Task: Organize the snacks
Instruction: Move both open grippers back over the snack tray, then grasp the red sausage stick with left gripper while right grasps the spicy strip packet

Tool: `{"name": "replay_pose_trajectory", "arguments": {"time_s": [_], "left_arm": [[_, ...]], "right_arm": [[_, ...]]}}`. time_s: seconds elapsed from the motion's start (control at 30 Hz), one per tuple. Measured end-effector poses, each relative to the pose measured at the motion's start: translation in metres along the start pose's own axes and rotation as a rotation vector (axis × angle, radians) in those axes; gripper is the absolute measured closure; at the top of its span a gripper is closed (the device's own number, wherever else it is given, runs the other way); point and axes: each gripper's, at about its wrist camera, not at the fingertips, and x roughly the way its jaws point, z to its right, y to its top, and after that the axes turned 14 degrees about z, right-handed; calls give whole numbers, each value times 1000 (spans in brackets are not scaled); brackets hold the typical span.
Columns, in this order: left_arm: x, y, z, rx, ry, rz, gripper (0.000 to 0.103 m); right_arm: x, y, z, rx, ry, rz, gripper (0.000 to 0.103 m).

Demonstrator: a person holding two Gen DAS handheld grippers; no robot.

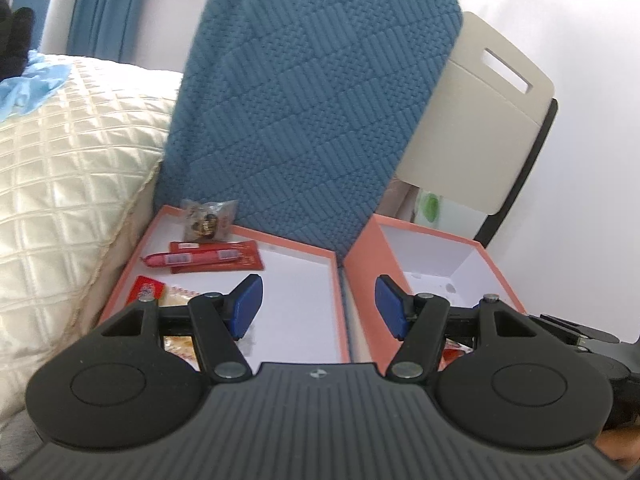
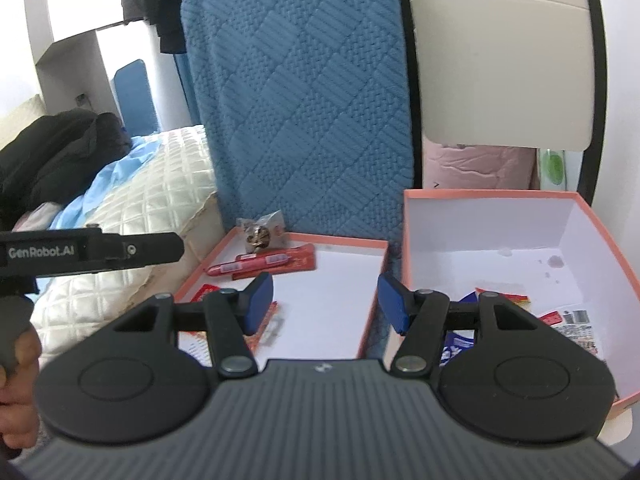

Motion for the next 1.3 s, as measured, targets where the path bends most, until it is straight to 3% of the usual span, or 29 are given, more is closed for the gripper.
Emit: {"name": "replay_pose_trajectory", "arguments": {"time_s": [0.7, 1.3], "left_arm": [[-14, -19, -62, -45, 57, -19, 35], [40, -22, -92, -26, 108, -75, 35]], "right_arm": [[14, -38, -52, -32, 68, -81, 42], [69, -67, -58, -97, 144, -161, 42]]}}
